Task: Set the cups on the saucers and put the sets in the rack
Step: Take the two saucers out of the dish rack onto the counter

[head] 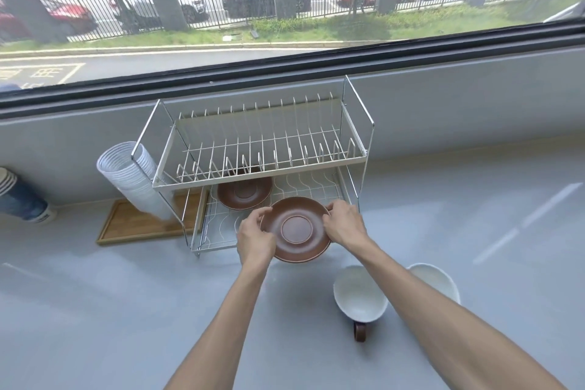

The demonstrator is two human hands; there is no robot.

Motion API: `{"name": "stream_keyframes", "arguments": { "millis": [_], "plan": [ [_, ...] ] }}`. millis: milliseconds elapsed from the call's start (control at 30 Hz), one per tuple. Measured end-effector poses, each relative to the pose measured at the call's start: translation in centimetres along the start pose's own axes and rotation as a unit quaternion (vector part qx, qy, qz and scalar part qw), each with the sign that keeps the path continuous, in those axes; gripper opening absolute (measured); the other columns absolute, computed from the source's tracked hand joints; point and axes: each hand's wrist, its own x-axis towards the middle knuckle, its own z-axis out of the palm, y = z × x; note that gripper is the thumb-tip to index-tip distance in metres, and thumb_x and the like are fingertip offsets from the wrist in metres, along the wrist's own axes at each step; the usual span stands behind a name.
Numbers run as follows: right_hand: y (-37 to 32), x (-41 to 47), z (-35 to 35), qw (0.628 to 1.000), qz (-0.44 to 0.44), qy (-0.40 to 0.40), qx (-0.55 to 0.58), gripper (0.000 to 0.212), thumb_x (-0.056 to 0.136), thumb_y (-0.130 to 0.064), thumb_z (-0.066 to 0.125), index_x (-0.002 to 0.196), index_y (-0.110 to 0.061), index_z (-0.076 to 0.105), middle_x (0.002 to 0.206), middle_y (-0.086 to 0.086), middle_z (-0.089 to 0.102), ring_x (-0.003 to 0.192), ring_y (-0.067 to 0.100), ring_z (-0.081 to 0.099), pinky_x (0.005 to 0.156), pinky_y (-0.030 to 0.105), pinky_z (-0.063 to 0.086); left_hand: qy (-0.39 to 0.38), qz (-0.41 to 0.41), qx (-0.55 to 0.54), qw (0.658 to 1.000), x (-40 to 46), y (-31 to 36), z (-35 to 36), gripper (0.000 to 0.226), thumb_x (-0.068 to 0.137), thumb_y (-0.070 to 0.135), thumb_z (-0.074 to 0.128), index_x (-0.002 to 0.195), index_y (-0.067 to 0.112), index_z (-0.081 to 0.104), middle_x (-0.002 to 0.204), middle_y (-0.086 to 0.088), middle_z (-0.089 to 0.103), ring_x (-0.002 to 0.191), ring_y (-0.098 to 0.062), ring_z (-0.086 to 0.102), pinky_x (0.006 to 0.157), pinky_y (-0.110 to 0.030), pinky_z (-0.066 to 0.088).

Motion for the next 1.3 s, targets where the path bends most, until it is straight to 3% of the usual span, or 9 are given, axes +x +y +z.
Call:
{"name": "stream_keyframes", "arguments": {
  "millis": [167, 333, 467, 667, 833, 967, 1300],
  "plan": [
    [0.5, -3.4, -1.1, 1.000, -0.007, -0.015, 0.026, 0.026, 0.081, -0.007, 0.050, 0.095, -0.013, 0.071, 0.086, 0.016, 0.077, 0.087, 0.038, 0.073, 0.088, 0.040, 0.057, -0.006, 0.014, 0.000, 1.000, -2.8, -1.1, -1.6, 0.053, 0.081, -0.005, 0.054, 0.109, 0.037, 0.070, 0.120, 0.001, 0.071, 0.099, -0.025, 0.069, 0.085, -0.044, 0.059],
    [0.9, -6.8, -2.5, 0.998, -0.020, -0.007, 0.054, 0.027, 0.081, -0.009, 0.050, 0.093, -0.018, 0.073, 0.077, 0.014, 0.077, 0.079, 0.033, 0.075, 0.087, 0.042, 0.058, -0.008, 0.019, -0.022, 1.000, -6.0, -1.7, -2.6, 0.052, 0.083, -0.004, 0.051, 0.105, 0.039, 0.069, 0.113, 0.003, 0.069, 0.101, -0.024, 0.068, 0.087, -0.048, 0.058],
    [2.6, -10.0, -2.4, 0.996, -0.016, -0.004, 0.086, 0.025, 0.082, -0.014, 0.051, 0.096, -0.024, 0.069, 0.079, 0.008, 0.078, 0.068, 0.027, 0.076, 0.089, 0.040, 0.057, -0.024, 0.023, -0.032, 0.999, -8.9, -2.2, -3.1, 0.038, 0.088, 0.007, 0.057, 0.111, 0.033, 0.071, 0.105, 0.007, 0.064, 0.100, -0.023, 0.067, 0.094, -0.045, 0.055],
    [7.1, -14.4, -2.1, 0.993, 0.031, 0.018, 0.116, 0.028, 0.087, -0.020, 0.057, 0.111, -0.017, 0.070, 0.098, 0.005, 0.076, 0.096, 0.031, 0.071, 0.090, 0.045, 0.055, -0.072, 0.026, -0.030, 0.997, -13.3, -3.3, -2.8, 0.024, 0.091, 0.023, 0.058, 0.104, 0.040, 0.068, 0.109, 0.010, 0.069, 0.091, -0.015, 0.069, 0.092, -0.039, 0.053],
    [11.8, -18.5, -2.2, 0.984, 0.083, 0.038, 0.153, 0.025, 0.087, -0.022, 0.059, 0.110, -0.021, 0.069, 0.095, -0.004, 0.072, 0.088, 0.021, 0.072, 0.084, 0.047, 0.059, -0.146, 0.010, -0.025, 0.989, -16.9, -4.4, -1.2, 0.023, 0.089, 0.031, 0.055, 0.105, 0.040, 0.070, 0.108, 0.016, 0.068, 0.088, -0.011, 0.070, 0.090, -0.040, 0.055],
    [15.4, -21.4, -2.8, 0.981, 0.115, 0.070, 0.141, 0.024, 0.090, -0.023, 0.060, 0.112, -0.021, 0.070, 0.101, -0.008, 0.071, 0.097, 0.015, 0.068, 0.091, 0.035, 0.053, -0.201, 0.013, -0.019, 0.979, -19.7, -5.1, 0.8, 0.023, 0.089, 0.036, 0.055, 0.105, 0.043, 0.069, 0.115, 0.013, 0.066, 0.092, -0.007, 0.069, 0.092, -0.040, 0.055],
    [22.6, -25.2, -2.4, 0.963, 0.217, 0.099, 0.124, 0.027, 0.093, -0.025, 0.059, 0.117, -0.018, 0.068, 0.111, 0.002, 0.072, 0.102, 0.024, 0.067, 0.090, 0.033, 0.048, -0.297, 0.015, 0.017, 0.955, -23.9, -5.8, 6.0, 0.023, 0.085, 0.046, 0.057, 0.104, 0.044, 0.069, 0.114, 0.014, 0.064, 0.096, -0.006, 0.067, 0.098, -0.039, 0.053]
  ]
}}
